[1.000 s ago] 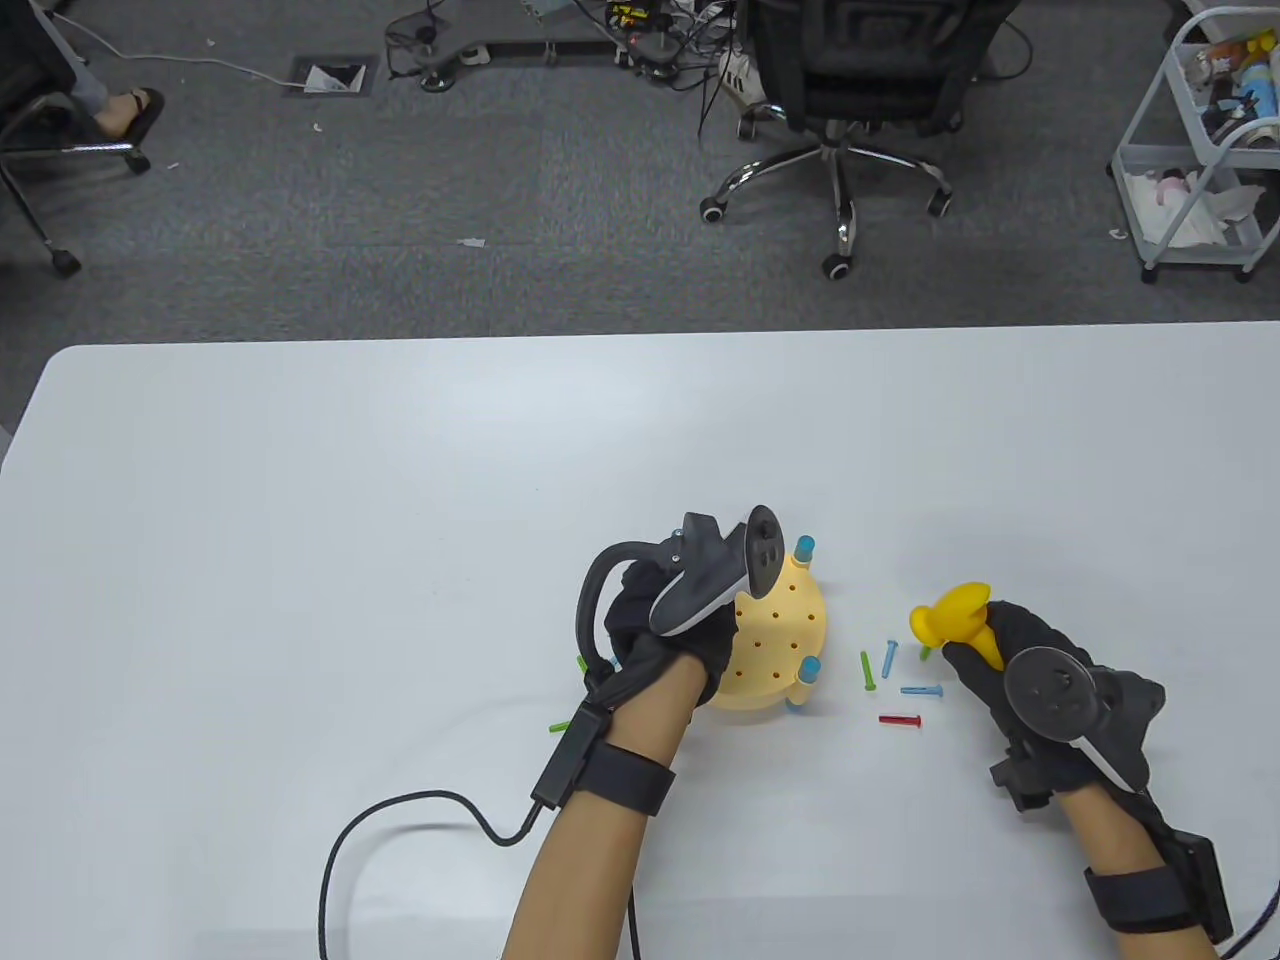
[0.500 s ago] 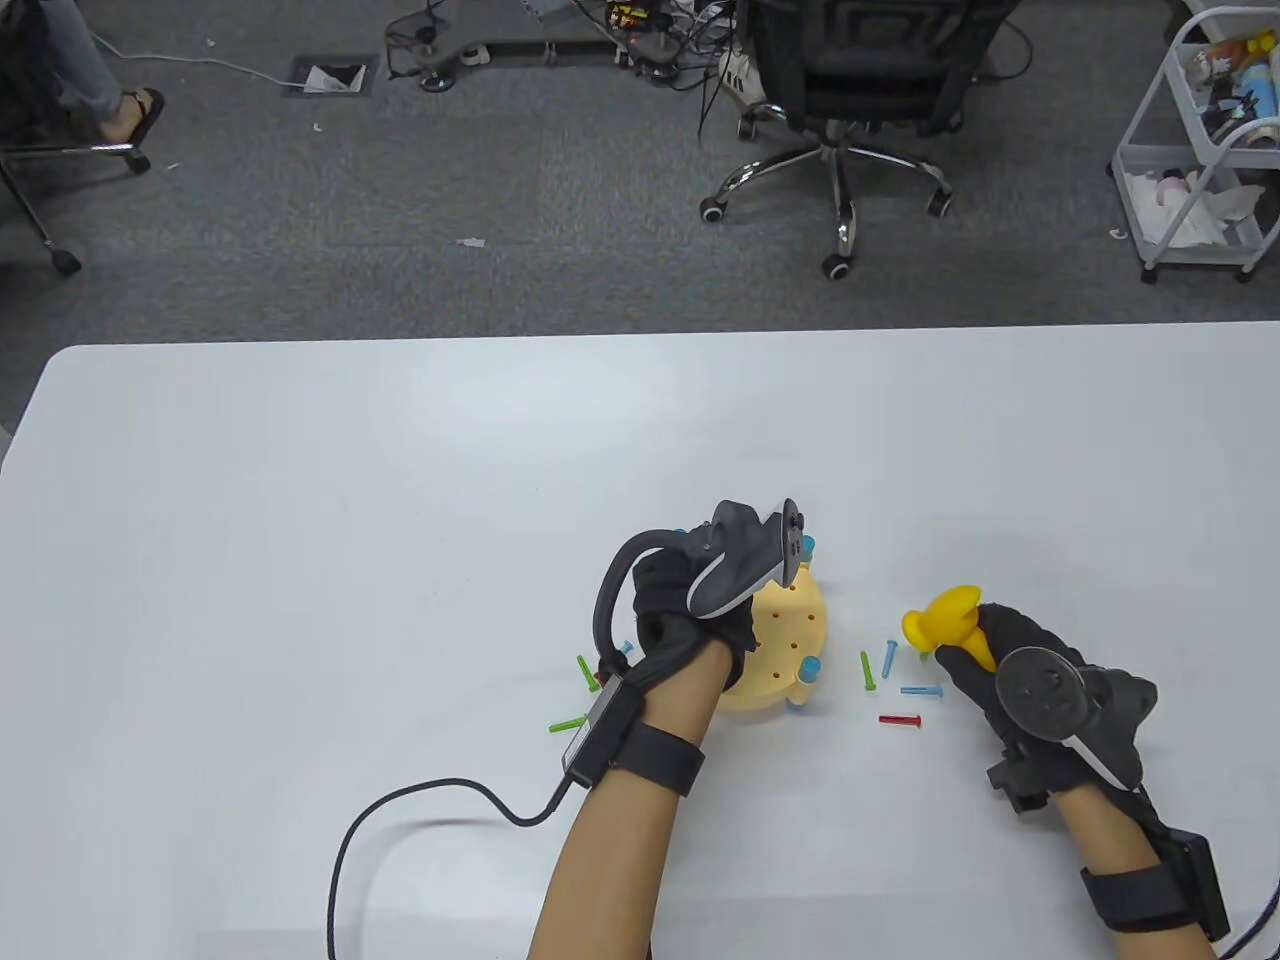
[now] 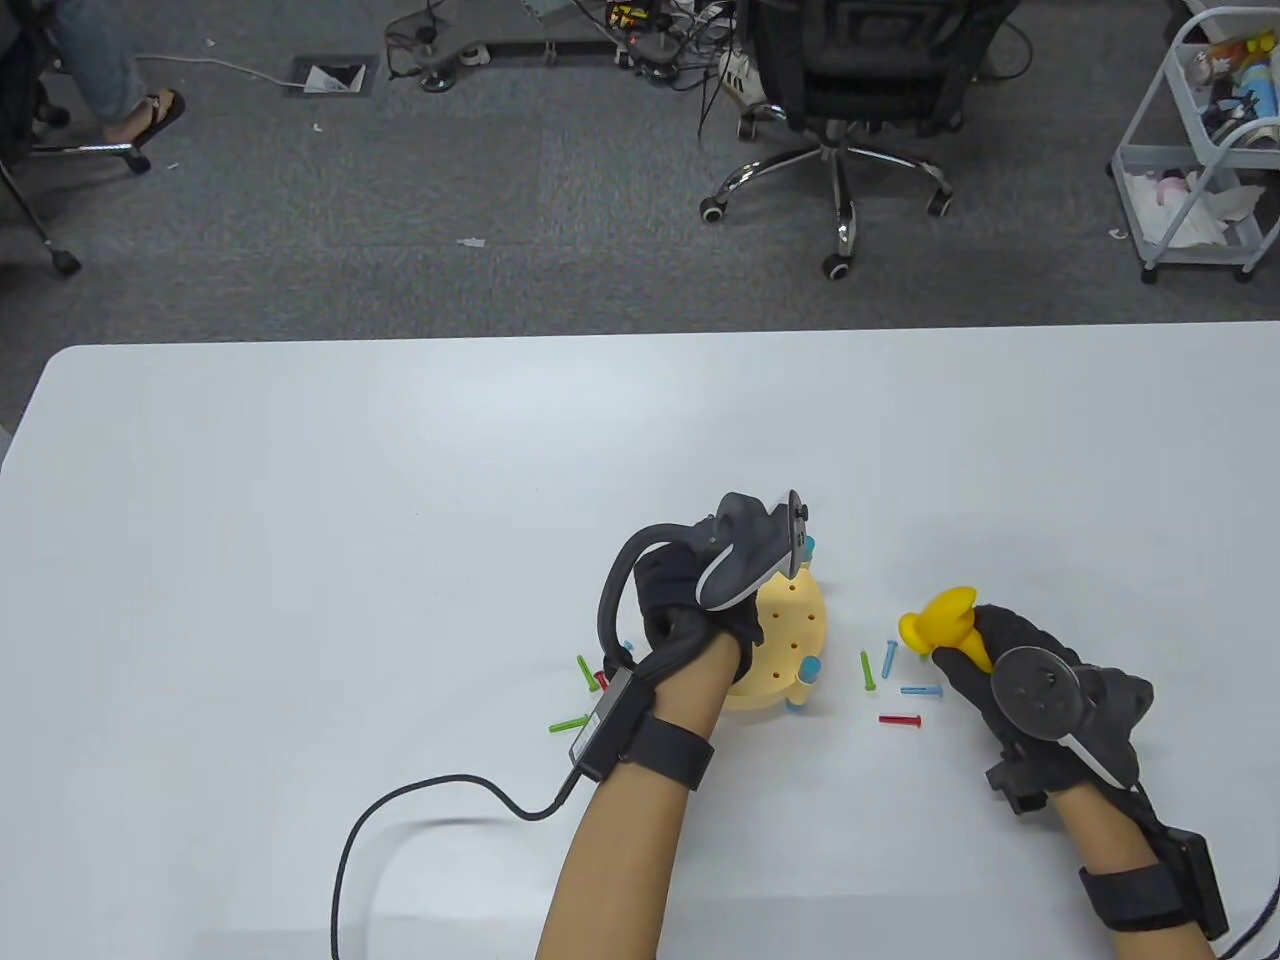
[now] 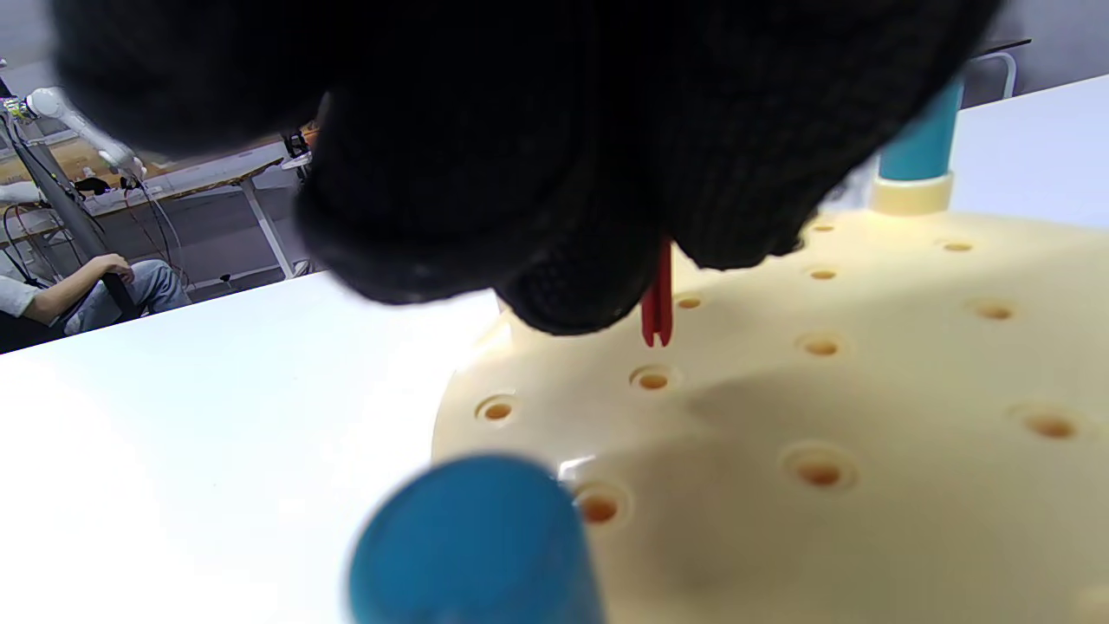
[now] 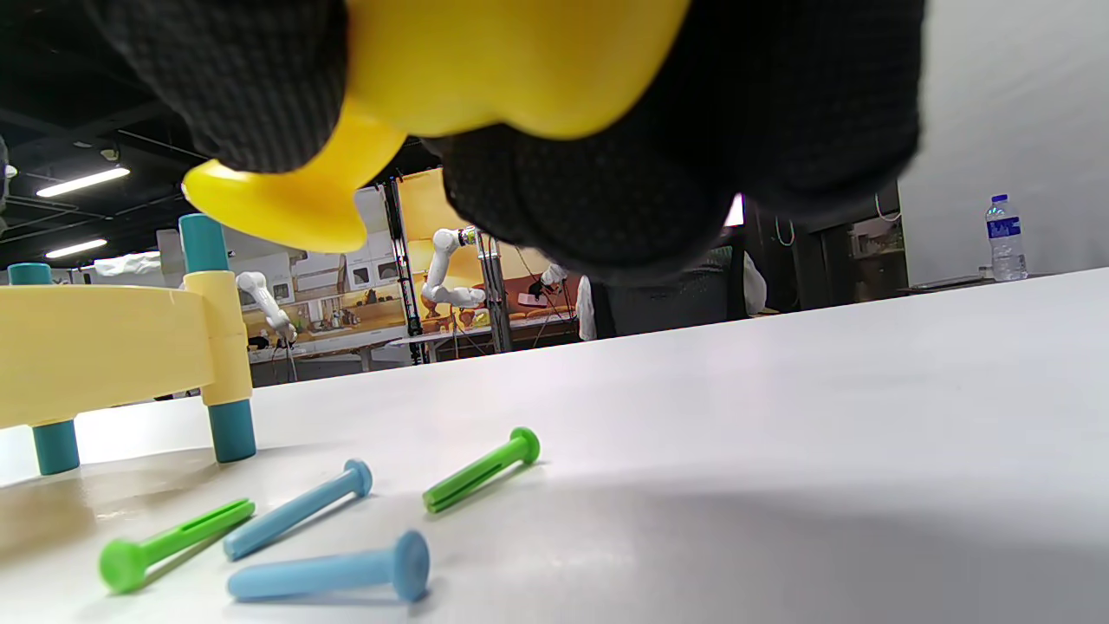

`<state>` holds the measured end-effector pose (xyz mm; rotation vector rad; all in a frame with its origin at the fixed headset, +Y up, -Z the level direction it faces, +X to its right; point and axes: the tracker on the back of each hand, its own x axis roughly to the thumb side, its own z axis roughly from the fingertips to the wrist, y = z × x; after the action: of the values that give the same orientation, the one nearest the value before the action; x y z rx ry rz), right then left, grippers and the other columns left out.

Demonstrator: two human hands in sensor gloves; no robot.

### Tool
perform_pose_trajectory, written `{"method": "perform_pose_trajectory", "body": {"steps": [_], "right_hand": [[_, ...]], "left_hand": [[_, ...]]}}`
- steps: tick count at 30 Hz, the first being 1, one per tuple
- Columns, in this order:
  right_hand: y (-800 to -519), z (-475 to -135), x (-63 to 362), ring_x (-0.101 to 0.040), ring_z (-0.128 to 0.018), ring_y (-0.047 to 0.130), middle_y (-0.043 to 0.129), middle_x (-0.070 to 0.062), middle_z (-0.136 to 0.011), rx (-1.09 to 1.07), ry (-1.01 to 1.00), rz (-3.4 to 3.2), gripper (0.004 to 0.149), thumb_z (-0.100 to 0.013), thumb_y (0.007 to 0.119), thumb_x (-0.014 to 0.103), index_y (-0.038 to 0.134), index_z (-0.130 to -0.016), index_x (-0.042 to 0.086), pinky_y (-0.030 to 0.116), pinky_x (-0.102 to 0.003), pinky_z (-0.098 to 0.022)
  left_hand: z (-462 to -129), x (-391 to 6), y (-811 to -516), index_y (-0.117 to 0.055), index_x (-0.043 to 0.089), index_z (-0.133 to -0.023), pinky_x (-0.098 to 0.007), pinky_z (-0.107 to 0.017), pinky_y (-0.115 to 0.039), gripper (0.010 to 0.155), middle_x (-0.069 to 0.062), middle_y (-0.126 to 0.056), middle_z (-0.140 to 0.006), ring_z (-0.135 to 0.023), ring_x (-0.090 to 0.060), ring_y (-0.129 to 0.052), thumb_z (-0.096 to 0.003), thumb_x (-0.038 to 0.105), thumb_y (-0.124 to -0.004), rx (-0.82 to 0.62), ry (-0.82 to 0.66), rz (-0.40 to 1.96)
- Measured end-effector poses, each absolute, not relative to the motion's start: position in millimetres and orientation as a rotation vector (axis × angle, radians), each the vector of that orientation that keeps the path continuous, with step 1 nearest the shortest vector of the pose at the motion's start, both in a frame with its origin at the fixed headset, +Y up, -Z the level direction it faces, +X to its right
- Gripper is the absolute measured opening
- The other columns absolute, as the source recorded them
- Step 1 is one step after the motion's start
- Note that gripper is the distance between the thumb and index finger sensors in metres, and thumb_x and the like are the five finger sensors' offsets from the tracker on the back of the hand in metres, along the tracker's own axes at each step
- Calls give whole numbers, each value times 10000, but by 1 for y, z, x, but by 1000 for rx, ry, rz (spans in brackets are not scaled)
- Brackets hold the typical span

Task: Hammer toy nails into tap bench

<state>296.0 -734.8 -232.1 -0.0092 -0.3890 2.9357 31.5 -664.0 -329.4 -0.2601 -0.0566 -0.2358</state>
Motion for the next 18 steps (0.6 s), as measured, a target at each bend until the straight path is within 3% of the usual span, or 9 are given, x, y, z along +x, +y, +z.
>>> {"method": "perform_pose_trajectory", "body": {"steps": [18], "right_hand": [[-736, -233, 297, -163, -424, 989, 917, -34, -668, -6, -394, 2934, 577, -383, 712, 560, 712, -834, 200, 854, -373, -413]], "left_hand": [[-337, 32, -677, -872, 220, -714, -384, -231, -857, 430, -78, -1073, -533, -262, -195, -1025, -304, 339, -929, -292, -38, -269]]}}
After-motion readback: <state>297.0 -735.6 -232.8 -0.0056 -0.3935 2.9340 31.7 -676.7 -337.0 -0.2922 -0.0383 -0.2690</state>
